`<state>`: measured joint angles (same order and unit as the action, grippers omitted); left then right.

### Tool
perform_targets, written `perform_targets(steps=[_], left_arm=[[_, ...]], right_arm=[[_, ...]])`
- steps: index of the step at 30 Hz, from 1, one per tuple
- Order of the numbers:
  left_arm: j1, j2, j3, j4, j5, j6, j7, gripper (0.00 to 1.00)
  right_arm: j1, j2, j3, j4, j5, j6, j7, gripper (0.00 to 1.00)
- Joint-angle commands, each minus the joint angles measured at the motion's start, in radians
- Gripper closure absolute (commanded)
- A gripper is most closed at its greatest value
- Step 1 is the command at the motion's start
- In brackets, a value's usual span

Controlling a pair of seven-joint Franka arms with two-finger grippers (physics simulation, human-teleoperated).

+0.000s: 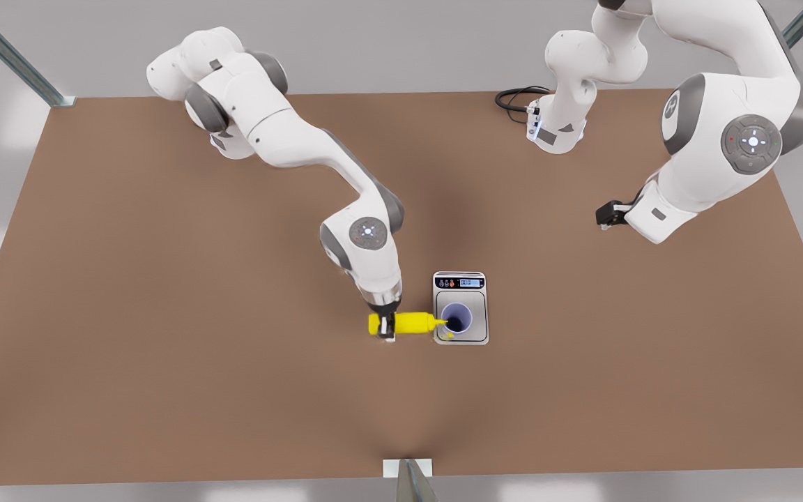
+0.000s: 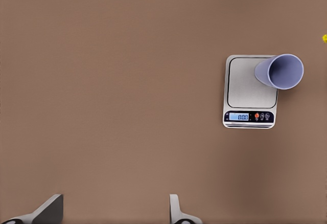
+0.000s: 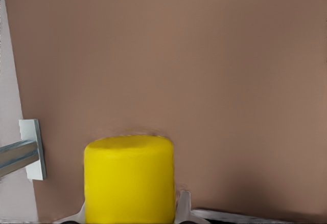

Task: Move cup to the weight, pick up sauce bottle, pour sauce

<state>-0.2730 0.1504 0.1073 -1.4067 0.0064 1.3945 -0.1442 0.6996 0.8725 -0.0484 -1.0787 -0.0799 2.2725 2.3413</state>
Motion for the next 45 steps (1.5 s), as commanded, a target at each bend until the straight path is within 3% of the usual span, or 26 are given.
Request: perform_targets(steps=[1,19,24,28,34,41,45], left_arm=[[0.001,0.000,0.000,0.000,0.000,0.000,0.000,0.00],[0.000,0.012,0.000,0.051,-0.002,-0.026,-0.003,0.00],[0.000,0.015,-0.001,0.057,-0.002,-0.026,-0.002,0.00],[0.000,0.014,-0.003,0.058,-0.005,-0.028,-0.003,0.00],[0.000,0.015,-0.006,0.069,-0.005,-0.029,-0.003,0.00],[0.000,0.017,-0.005,0.071,-0.005,-0.029,-0.003,0.00],[0.000,0.015,-0.006,0.071,-0.005,-0.035,-0.003,0.00]], right_arm=[[0.000,-0.001,0.002,0.002,0.009,-0.001,-0.004,0.64],[0.049,0.026,0.010,0.020,-0.202,0.021,0.027,0.64],[0.050,0.054,0.010,0.039,-0.489,0.147,0.029,0.64],[0.066,0.054,0.012,0.006,-0.685,0.136,0.013,0.64],[0.067,0.052,0.013,-0.015,-0.758,0.136,0.013,0.63],[0.086,0.031,0.010,-0.017,-0.756,0.127,0.033,0.64],[-0.034,-0.254,0.010,-0.331,-0.344,0.338,0.015,0.63]])
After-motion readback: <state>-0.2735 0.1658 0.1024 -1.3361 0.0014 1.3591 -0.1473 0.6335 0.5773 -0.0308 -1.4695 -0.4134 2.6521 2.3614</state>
